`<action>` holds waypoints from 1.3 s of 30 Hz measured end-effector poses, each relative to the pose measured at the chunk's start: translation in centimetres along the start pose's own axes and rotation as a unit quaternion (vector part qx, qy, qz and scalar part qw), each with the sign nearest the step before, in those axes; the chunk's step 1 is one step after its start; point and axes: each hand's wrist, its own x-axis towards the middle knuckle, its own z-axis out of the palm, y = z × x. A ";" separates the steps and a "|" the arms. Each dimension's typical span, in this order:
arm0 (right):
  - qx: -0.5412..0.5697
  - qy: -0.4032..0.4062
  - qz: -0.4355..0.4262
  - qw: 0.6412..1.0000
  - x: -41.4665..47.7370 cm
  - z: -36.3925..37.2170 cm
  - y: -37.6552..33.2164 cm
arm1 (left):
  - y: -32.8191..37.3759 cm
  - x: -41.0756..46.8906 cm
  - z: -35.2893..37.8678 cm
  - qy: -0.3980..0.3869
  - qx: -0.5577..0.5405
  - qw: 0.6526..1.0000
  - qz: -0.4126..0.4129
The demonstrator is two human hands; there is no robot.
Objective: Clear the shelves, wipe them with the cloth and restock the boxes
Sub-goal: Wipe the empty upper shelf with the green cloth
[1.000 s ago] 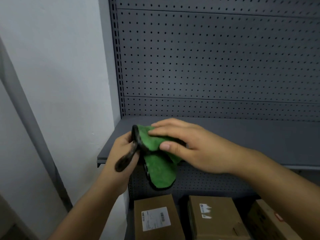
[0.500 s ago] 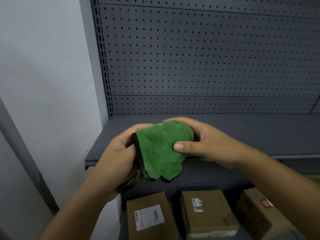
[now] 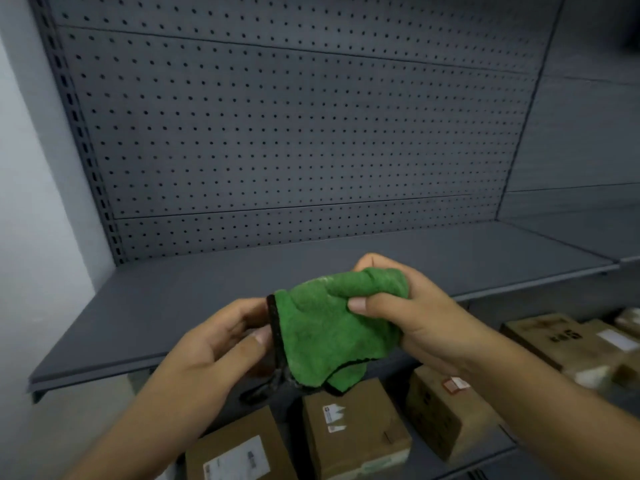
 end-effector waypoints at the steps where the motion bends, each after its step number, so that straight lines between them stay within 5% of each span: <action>1: -0.011 0.019 -0.003 1.000 -0.8 -0.9 -0.3 | -0.1 0.3 0.8 0.000 0.008 1.000 -0.008; 16: -0.238 0.315 -0.076 0.915 -17.1 -17.5 -6.1 | -5.1 3.4 19.2 -0.167 0.131 0.968 -0.135; 26: -0.300 0.432 -0.064 0.848 -30.1 -26.6 -9.6 | -0.7 8.5 34.2 -0.184 0.118 0.976 -0.002; 39: -0.357 0.559 0.008 0.748 -41.4 -35.4 -11.0 | -1.6 13.3 52.7 -0.322 0.099 0.940 0.056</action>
